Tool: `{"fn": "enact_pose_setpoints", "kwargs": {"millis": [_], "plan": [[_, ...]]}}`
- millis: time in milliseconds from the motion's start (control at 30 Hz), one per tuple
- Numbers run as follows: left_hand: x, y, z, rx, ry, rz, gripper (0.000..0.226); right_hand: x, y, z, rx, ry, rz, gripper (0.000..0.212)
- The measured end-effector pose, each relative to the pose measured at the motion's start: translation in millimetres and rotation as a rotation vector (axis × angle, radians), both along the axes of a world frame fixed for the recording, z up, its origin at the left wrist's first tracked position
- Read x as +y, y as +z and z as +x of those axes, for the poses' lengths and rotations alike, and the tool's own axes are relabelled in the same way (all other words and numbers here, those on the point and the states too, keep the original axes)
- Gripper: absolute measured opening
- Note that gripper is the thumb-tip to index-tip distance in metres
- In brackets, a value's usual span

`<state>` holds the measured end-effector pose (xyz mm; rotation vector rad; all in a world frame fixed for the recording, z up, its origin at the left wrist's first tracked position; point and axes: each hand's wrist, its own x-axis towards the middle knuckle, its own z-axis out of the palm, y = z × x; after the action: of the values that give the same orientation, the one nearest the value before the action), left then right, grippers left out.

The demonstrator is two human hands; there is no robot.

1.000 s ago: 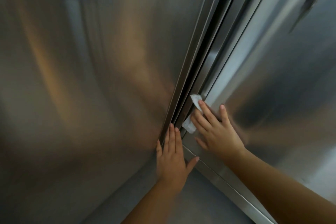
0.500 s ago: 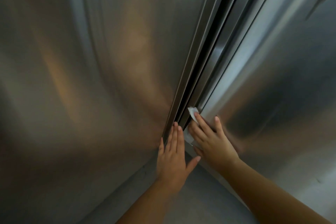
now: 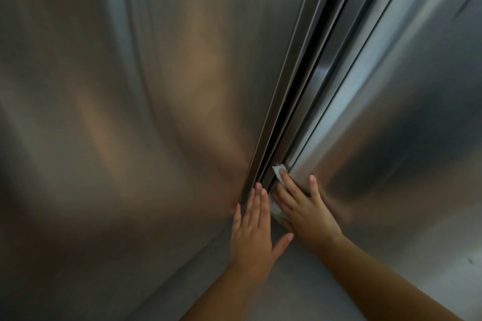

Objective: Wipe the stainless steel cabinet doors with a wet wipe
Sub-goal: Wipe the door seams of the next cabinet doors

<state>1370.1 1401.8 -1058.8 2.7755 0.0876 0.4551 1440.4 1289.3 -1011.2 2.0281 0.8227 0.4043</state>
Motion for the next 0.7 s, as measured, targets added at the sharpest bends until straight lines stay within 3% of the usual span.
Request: {"fn": "enact_pose_setpoints", "kwargs": {"millis": [133, 367, 467, 600, 700], "plan": [[4, -6, -6, -0.028, 0.004, -0.042, 0.096, -3, -2, 1, 0.05, 0.008, -0.049, 0.068], [10, -8, -17, -0.092, -0.035, 0.132, 0.099, -10, 23, -4, 0.076, 0.024, -0.043, 0.067], [9, 10, -16, -0.05, -0.064, 0.06, 0.099, -8, 43, -2, 0.025, 0.015, -0.044, 0.068], [5, 34, -7, -0.145, -0.154, -0.09, 0.1, -4, 81, -6, -0.115, 0.018, -0.009, 0.065], [6, 64, -3, -0.223, -0.137, -0.161, 0.085, -3, 116, -10, -0.153, 0.018, 0.053, 0.066]]}}
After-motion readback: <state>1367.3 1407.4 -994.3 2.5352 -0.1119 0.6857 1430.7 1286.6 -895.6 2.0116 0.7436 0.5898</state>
